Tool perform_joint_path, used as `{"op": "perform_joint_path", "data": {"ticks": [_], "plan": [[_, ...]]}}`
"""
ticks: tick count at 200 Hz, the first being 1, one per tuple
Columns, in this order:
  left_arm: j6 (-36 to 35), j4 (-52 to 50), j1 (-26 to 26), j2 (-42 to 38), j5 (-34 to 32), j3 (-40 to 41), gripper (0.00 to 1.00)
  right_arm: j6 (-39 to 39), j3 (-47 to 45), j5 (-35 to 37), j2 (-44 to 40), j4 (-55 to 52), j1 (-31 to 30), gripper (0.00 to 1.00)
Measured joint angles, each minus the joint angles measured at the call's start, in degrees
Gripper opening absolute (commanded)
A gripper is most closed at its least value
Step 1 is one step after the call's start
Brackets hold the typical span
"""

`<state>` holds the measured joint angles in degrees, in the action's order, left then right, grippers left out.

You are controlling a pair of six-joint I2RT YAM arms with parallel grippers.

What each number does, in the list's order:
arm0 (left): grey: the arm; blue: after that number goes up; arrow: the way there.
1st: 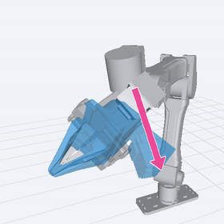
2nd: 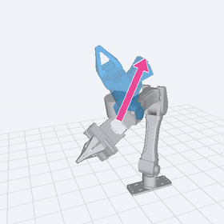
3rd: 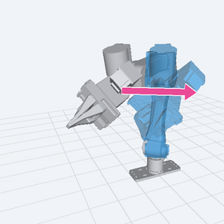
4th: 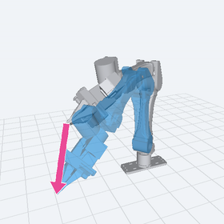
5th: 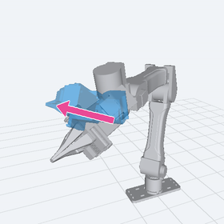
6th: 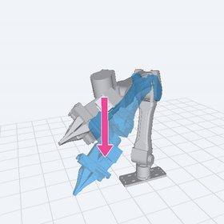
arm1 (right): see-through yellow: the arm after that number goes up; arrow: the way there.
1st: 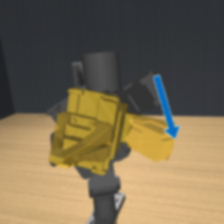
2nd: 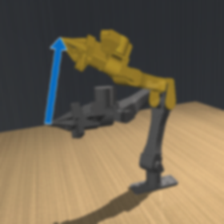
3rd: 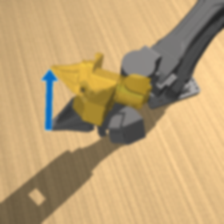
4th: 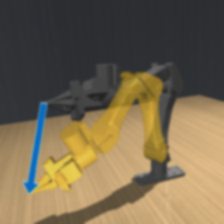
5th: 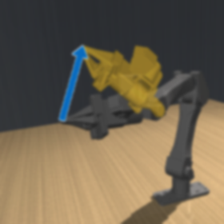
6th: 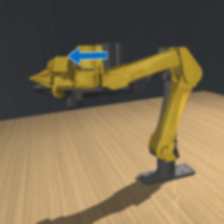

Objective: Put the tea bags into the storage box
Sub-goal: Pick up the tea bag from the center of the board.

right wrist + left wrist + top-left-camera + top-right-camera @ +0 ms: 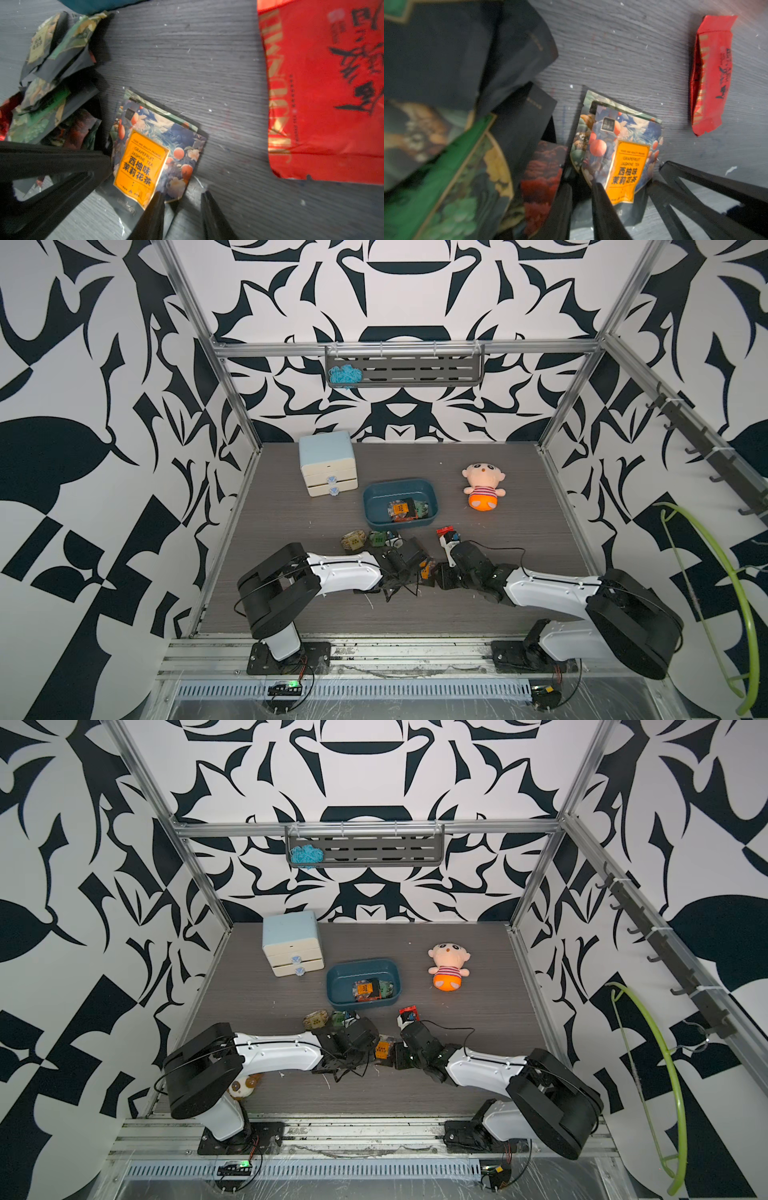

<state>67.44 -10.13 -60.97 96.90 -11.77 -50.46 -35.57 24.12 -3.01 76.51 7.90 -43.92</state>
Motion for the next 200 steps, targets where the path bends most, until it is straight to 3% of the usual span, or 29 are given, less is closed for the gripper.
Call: {"op": "perform_joint_path", "data": {"ticks": [80, 103, 141, 152, 170, 200], "plan": [[-0.6, 0.0, 0.0, 2.2, -0.1, -1.9, 0.09, -0.3, 2.1, -0.2, 3.2, 1.1, 0.0, 0.3], [-1.0, 0.0, 0.0, 2.2, -0.2, -1.9, 0.04, -0.4, 2.1, -0.2, 3.2, 0.9, 0.0, 0.23], [-1.5, 0.1, 0.0, 2.2, -0.5, -1.9, 0.0, 0.1, 2.1, -0.6, 3.2, 1.0, 0.0, 0.0], [-1.7, 0.0, 0.0, 2.2, -0.7, -1.9, 0.0, 0.5, 2.1, -0.7, 3.2, 0.9, 0.0, 0.0], [-1.9, 0.0, 0.0, 1.8, -1.1, -1.6, 0.04, 0.9, 2.1, -0.8, 3.2, 0.7, 0.0, 0.0], [-2.8, -1.4, 0.0, -1.4, -3.2, -0.2, 0.24, 1.3, 2.1, -0.5, 1.6, -0.1, 0.0, 0.0]]}}
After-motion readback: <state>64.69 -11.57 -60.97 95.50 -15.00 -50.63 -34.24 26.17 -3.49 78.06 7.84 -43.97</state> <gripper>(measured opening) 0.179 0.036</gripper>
